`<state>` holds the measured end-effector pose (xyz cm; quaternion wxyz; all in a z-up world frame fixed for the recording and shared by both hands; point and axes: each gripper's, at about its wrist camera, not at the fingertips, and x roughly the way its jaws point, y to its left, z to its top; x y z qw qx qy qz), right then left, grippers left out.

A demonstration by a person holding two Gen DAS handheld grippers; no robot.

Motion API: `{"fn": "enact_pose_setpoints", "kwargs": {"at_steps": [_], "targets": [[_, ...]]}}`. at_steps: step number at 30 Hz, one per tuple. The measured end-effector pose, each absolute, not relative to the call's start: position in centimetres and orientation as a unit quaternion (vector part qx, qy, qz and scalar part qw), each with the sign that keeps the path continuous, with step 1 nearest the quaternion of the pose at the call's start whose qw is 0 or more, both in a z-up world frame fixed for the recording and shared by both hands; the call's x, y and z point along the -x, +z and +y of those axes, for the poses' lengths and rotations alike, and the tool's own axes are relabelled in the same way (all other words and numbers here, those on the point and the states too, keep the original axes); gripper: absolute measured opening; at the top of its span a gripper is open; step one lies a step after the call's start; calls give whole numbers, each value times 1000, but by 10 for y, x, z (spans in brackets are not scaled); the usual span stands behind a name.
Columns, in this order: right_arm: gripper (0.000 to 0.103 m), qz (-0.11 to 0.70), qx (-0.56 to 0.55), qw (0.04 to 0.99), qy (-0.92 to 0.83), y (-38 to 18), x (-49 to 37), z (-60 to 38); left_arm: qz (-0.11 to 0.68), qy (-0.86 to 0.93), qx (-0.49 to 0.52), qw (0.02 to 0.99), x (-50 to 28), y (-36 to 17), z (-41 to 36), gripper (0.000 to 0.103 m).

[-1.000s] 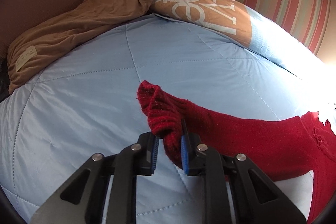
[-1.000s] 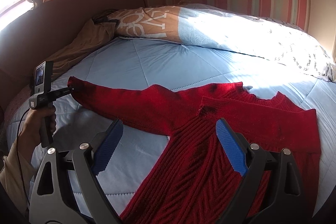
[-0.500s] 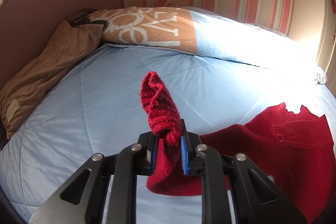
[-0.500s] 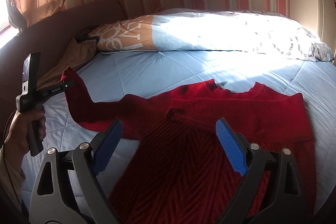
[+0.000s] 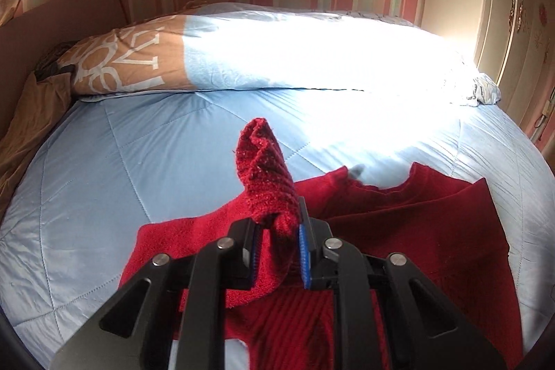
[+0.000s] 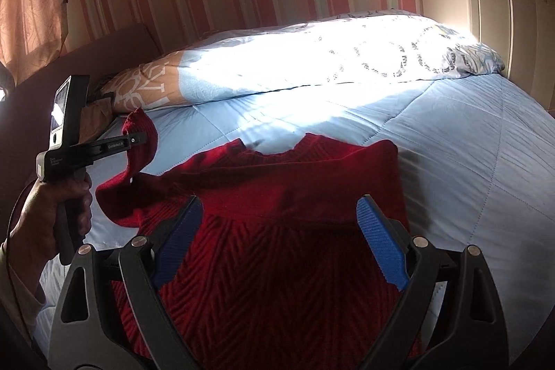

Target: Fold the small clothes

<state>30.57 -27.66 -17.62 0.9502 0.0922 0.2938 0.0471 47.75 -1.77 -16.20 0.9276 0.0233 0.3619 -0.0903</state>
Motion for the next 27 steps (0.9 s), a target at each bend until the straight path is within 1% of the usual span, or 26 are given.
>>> {"fn": "enact_pose_setpoints", "kwargs": {"at_steps": [7,12,15,16,17,18,19,22,27], "targets": [[90,300,-105,948,21,-192,-302,-325,382,-101,-41,918,-479,-195,-88,18],[90,310,-112,944,16,-202,-305,-340,411,-88,-50,906,-492,-236,-116,18],[90,317,-100,943,13,-202,-311,-340,420,-85,-57,902,-489,-249,-123,25],[90,317,-99,943,14,-201,-312,-340,417,-83,-56,903,-484,-247,-123,40],[90,316,-97,944,13,-200,-314,-339,408,-81,-51,908,-479,-241,-118,67],[90,316,-96,944,13,-198,-315,-338,394,-74,-45,915,-473,-231,-112,80],[90,316,-95,944,13,-197,-317,-337,378,-65,-40,923,-467,-219,-104,96],[90,316,-97,944,15,-195,-321,-330,357,-63,-28,932,-451,-189,-81,96],[90,332,-101,937,32,-199,-341,-303,339,-42,-65,937,-407,-167,-31,96]]}}
